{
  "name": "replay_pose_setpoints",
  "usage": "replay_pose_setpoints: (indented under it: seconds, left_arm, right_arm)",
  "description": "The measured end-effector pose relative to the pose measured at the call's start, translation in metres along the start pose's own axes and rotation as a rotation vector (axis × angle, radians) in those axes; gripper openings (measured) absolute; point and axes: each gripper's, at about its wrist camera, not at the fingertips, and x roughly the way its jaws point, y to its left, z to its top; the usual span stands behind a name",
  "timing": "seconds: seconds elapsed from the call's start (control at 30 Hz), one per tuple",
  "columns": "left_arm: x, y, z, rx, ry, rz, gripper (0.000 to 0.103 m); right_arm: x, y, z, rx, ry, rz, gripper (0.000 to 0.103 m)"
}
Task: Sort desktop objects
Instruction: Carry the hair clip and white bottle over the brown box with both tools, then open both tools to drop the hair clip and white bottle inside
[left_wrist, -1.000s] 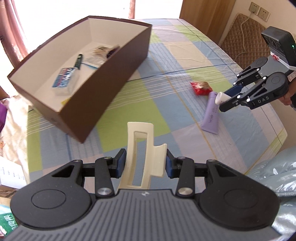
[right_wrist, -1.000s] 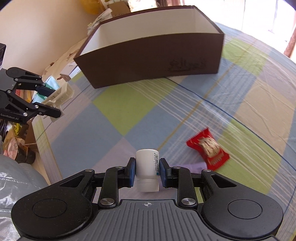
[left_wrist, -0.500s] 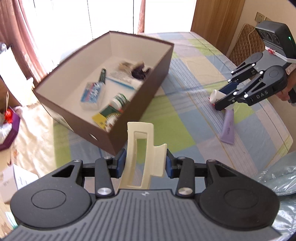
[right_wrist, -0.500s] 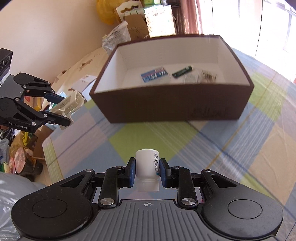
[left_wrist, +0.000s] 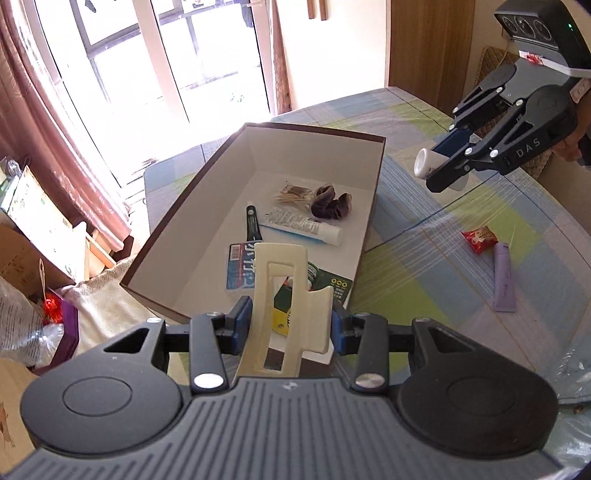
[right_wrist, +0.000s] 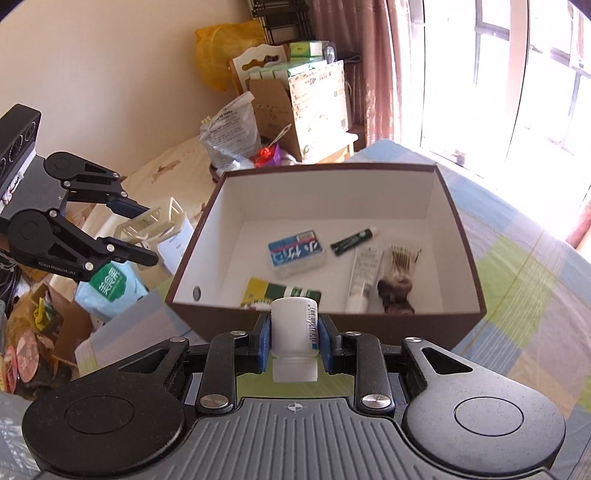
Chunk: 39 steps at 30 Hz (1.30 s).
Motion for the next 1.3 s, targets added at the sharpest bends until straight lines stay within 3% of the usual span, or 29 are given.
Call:
replay_pose_setpoints:
  seconds: [0.4, 0.83, 1.3]
  left_arm:
    - [0.043, 0.045, 0.042, 0.083, -0.044, 0.035, 0.037]
    - [0.126, 0.09, 0.035, 0.036, 0.109, 0.017, 0.037]
    - [0.18, 0.109, 0.035, -0.008, 0.215, 0.0, 0.037]
  right_arm:
    - [0.044, -0.021, 0.051, 0.082, -0.025, 0.012, 0.03]
    - [0.099, -0.054, 0.066, 0.171, 0.053, -0.001, 0.029]
    - [0.139, -0.068, 0.071, 0.202, 0.116, 0.0, 0.029]
